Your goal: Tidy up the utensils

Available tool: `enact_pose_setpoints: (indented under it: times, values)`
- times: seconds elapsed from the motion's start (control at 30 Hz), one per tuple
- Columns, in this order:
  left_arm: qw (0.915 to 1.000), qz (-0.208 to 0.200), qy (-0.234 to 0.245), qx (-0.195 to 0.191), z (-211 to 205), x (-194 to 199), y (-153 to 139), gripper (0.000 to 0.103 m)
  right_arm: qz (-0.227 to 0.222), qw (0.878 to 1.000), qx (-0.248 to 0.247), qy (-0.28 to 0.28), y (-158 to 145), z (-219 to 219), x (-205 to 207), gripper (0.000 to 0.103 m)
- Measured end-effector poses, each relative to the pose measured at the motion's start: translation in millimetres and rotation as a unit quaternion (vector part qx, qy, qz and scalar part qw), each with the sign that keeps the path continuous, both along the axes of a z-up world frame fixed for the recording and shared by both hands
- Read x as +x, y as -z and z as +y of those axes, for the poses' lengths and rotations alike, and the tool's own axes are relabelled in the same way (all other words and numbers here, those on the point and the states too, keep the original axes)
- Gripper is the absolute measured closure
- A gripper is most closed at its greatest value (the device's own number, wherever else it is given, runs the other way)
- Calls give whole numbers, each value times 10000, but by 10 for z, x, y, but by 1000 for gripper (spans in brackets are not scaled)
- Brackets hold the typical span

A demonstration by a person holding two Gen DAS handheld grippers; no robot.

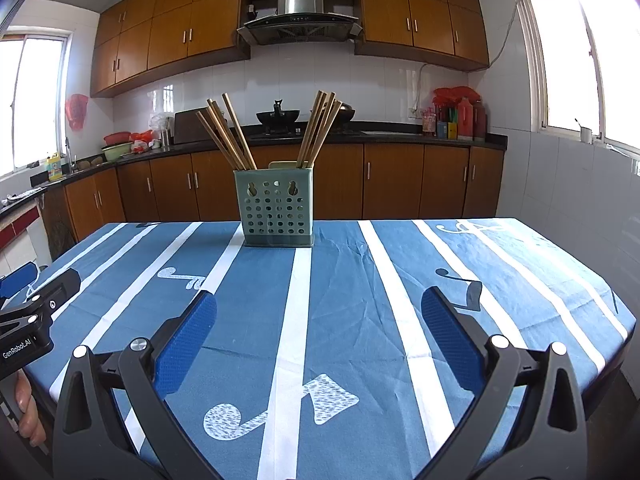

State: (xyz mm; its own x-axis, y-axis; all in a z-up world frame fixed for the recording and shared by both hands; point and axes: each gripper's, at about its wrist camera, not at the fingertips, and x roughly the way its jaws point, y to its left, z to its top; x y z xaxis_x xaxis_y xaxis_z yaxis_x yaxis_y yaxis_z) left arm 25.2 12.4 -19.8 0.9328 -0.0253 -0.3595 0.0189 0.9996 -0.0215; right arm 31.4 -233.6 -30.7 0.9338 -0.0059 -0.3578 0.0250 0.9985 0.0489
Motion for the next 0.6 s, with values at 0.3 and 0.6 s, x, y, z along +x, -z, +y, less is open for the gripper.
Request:
enact_pose_setpoints:
  times: [0.3, 0.6]
  values:
    - [10000, 9, 8, 5, -15, 4, 12, 4, 7, 10000, 20, 5, -1, -2, -2, 2]
    - [10000, 18, 16, 2, -30, 3, 36, 4, 8, 10000, 23, 5, -4, -2, -2, 2]
